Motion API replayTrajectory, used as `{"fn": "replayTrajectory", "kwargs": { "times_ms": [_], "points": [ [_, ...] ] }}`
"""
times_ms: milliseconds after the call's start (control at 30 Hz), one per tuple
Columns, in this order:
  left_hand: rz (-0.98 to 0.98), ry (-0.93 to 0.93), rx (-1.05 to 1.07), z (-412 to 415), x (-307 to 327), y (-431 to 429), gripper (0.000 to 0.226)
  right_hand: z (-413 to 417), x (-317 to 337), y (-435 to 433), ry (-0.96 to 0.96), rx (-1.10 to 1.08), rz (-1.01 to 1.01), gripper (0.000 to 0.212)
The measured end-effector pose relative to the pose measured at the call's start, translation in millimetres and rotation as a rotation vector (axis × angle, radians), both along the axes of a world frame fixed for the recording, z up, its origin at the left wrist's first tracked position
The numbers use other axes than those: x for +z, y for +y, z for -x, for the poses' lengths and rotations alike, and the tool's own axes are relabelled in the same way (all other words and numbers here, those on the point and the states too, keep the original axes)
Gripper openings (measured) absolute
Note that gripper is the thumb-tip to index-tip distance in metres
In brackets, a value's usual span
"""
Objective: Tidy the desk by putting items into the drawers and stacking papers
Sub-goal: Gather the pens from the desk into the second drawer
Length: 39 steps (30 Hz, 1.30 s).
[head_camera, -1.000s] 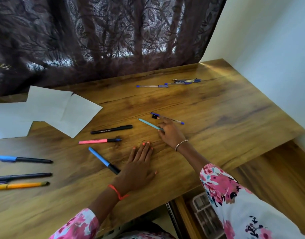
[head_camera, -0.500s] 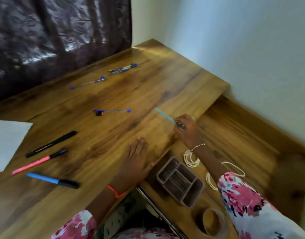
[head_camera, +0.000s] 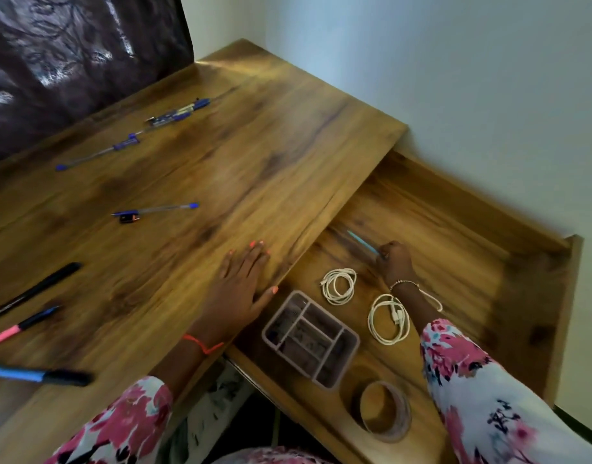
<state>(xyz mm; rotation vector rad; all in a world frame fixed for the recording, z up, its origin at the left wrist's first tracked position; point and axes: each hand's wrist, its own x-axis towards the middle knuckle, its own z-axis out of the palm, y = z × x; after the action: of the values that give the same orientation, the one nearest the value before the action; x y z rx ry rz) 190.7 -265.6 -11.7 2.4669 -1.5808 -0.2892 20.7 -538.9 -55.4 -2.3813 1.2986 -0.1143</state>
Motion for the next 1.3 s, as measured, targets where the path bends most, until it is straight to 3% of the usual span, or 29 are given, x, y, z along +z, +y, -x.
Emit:
{"fn": "replayTrajectory", "kwargs": {
  "times_ms": [167,700,767,933,1167,1300],
  "points": [
    [-0.007,0.012,0.012,-0.6,-1.0,0.1,0.075,-11.7,-18.0,-18.2,0.117,0.050,-0.017,0.025],
    [0.018,0.047,0.017,-2.7,-0.7,-0.2,0.075,-16.5,-13.6,-16.4,0.140,-0.030,0.016,0.030],
    [0.019,0.044,0.014,-2.4,-0.9,-0.3,0.075,-20.3,-6.8,-13.3,0.034,-0.068,0.106,0.027],
    [0.056,0.076,0.012,-1.5,2.2,0.3,0.076,-52.8,29.2,4.2,-0.454,-0.141,0.334,0.018],
    [0.163,0.238,0.055,-7.3,6.0,8.6,0.079,-158.0,77.7,55.9,-0.678,0.237,0.174,0.023],
    [0.232,0.131,0.201,-17.0,2.2,34.1,0.078,-219.0,93.0,115.2,-0.620,0.660,0.157,0.016]
  ]
}}
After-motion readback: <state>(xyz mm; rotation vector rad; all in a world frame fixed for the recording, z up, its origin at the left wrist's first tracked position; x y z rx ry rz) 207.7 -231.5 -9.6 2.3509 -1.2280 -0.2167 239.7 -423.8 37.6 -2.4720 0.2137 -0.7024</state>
